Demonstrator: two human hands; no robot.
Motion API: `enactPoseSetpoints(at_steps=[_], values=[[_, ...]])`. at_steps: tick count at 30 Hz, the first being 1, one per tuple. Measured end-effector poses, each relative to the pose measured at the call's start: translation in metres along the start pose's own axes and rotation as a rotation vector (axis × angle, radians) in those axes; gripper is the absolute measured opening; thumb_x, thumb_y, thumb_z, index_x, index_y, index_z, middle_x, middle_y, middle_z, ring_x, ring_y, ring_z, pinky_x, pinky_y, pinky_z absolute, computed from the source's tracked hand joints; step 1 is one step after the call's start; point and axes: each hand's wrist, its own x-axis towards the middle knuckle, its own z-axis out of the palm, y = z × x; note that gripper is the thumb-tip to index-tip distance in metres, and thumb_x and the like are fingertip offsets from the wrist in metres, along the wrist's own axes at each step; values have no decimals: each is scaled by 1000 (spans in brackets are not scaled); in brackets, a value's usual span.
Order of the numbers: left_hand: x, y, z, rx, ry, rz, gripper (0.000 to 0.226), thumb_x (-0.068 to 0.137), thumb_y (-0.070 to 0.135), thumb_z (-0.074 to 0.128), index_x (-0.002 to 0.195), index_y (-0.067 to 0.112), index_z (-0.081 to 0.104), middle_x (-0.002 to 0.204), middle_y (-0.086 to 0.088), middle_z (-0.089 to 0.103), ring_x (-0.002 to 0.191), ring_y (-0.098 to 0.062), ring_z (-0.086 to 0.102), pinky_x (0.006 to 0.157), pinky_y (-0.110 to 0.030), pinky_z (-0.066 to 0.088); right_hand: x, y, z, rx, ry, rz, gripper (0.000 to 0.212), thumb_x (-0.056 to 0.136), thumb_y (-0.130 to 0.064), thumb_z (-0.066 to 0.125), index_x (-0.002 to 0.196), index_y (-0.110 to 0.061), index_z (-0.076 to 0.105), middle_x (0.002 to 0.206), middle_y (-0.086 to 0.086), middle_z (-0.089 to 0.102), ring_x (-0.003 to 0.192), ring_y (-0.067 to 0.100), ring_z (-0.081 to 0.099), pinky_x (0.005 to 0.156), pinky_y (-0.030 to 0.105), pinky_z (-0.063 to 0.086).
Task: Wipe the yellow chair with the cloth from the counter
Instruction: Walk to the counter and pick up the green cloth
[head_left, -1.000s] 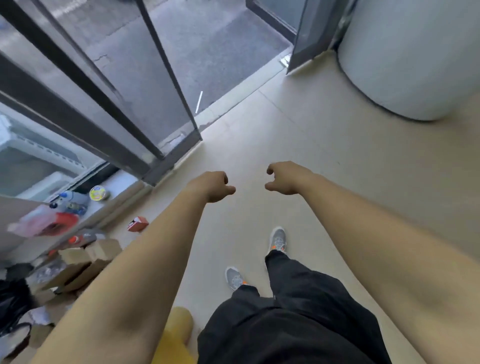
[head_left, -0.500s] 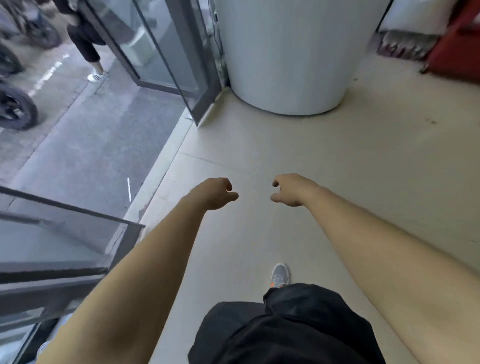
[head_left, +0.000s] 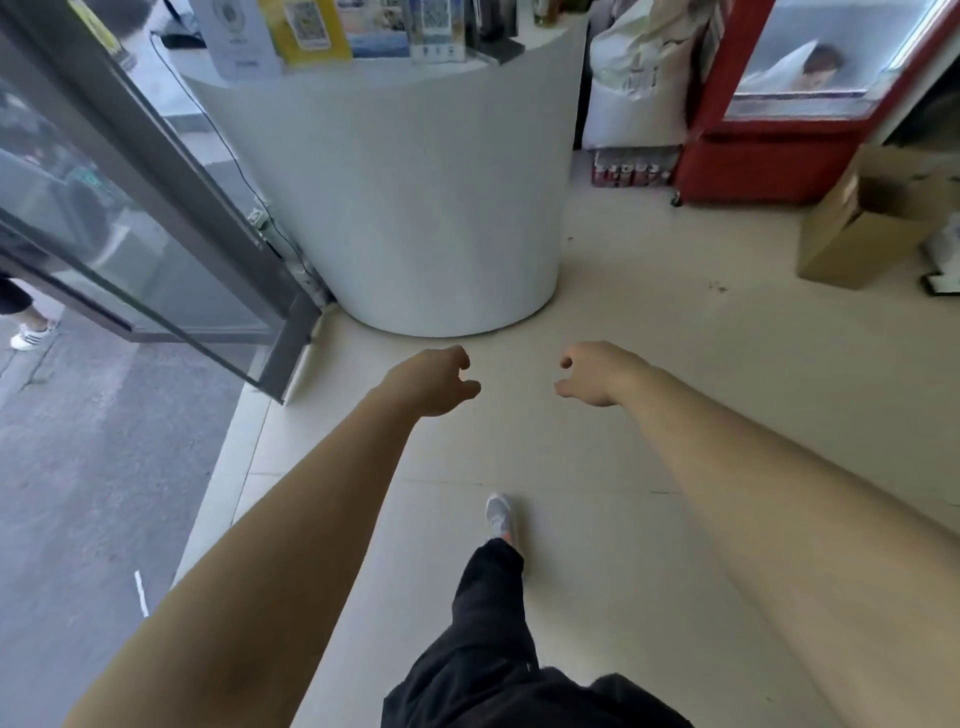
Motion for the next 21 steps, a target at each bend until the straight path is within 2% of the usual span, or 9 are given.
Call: enactPoseSetpoints(at_steps=[8,14,17,21], values=[[185,59,-118,-11,56,112,58,94,47,58,143,21,42,137,-5,58,122,-27,56,101,-46,47,121,11,-156,55,125,38,51,91,-37,61,138,-18,53,137,6,58,120,27,58,100,38,48],[303,124,-196,-2,130,164,61,93,45,59,145,19,40,138,-7,57,122,-28,56,100,-48,49,203,31,-266,58,213,-25,37,91,-31,62,123,-12,63,123,8,64,109,28,61,94,40,51],[362,165,-224,5,167,189,60,94,43,58,146,18,39,137,-8,55,121,-29,56,98,-44,49,255,59,-317,77,256,-58,41,91,-33,63,126,-11,61,126,10,60,111,29,59,96,41,49],[443,225,-258,-43,273,163,59,94,38,59,145,16,40,140,-10,52,123,-32,55,98,-44,48,325,105,-386,128,271,-83,56,92,-38,63,142,-17,50,142,10,49,124,29,53,102,40,45]])
